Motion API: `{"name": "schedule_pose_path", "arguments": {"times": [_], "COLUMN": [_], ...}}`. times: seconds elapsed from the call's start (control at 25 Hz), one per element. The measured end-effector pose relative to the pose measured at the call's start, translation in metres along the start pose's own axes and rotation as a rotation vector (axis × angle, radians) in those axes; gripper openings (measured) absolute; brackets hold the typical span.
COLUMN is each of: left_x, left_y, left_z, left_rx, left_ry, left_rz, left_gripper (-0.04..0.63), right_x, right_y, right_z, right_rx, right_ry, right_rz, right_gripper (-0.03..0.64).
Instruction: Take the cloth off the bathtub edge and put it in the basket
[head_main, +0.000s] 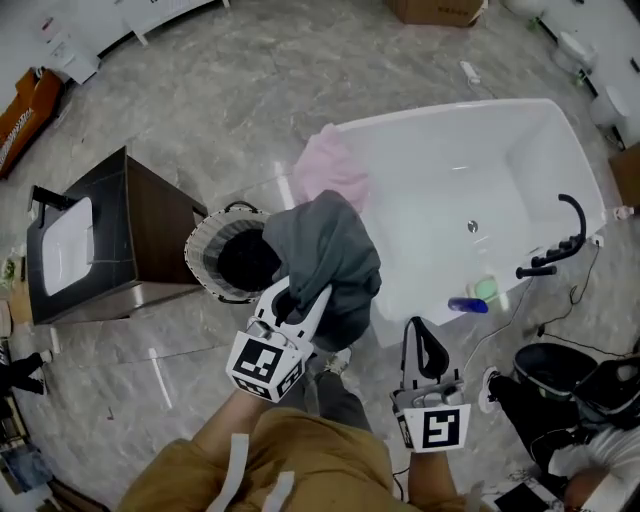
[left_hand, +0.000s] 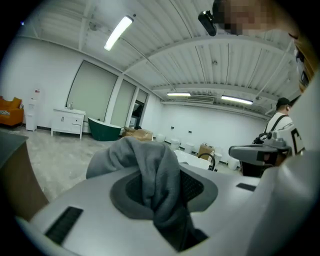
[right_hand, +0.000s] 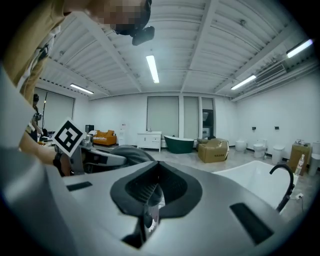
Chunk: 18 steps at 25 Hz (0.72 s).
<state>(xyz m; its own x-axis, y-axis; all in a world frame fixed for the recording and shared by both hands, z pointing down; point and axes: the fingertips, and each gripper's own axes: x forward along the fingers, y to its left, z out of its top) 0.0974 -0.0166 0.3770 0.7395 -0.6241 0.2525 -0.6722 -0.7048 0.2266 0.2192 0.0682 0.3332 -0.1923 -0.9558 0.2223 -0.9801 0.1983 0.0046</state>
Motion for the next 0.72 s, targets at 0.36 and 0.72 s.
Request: {"name": "schedule_pose_path", "arguments": {"times": [0.36, 0.72], "left_x": [-0.072, -0.11], "left_y": [-0.025, -0.018], "left_z": [0.074, 0.087], "left_rx": [0.068, 0.053], "left_ry": [-0.107, -0.166], "left_rz": [0.016, 0.076], "left_gripper": [0.117, 0.117], "right_x": [-0.029, -0.018], "right_y": [0.019, 0.052], "right_z": [0.057, 0.078], "right_rx": [-0.051, -0.074], "right_ry": [-0.084, -0.126], "right_rz": [0.016, 0.11], "right_gripper": [0.005, 0.005]}}
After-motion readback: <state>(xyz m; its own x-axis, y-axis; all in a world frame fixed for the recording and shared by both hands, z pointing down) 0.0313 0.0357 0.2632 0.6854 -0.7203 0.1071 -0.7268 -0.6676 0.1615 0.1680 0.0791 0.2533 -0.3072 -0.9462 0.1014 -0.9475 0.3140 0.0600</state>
